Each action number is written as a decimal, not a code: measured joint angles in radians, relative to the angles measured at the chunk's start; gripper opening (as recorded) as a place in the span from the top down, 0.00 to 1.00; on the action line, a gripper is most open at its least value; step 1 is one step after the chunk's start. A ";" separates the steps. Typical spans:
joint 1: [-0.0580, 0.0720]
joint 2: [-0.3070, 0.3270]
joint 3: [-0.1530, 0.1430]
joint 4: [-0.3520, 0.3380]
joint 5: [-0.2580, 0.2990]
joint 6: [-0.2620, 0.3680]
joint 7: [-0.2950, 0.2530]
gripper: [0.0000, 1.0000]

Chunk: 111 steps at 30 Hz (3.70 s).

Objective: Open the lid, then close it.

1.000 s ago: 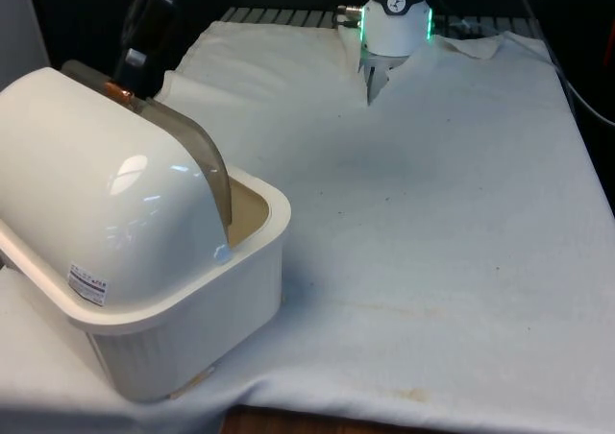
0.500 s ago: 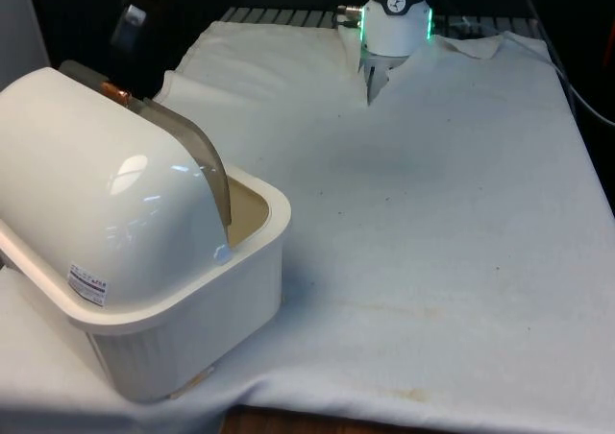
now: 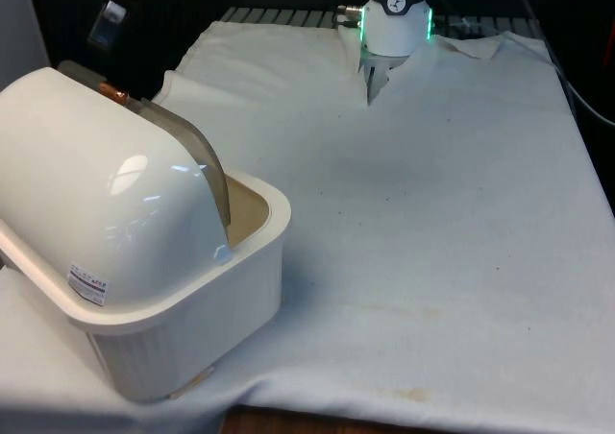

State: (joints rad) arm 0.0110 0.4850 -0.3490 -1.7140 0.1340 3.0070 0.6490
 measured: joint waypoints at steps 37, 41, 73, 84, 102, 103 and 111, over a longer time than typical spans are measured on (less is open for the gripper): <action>-0.014 0.097 -0.009 0.120 0.001 -0.113 0.041 1.00; -0.013 0.097 -0.009 0.120 0.001 -0.132 0.041 1.00; 0.024 0.038 -0.014 0.077 -0.049 -0.358 0.087 1.00; 0.032 0.019 -0.012 0.057 -0.049 -0.433 0.103 1.00; 0.033 0.003 -0.005 0.044 -0.041 -0.572 0.139 1.00; 0.033 0.000 -0.005 0.041 -0.040 -0.580 0.140 1.00; 0.034 -0.041 0.005 0.009 -0.040 -0.633 0.150 1.00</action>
State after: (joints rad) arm 0.0450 0.4440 -0.3440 -1.7050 0.0940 2.3740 0.7990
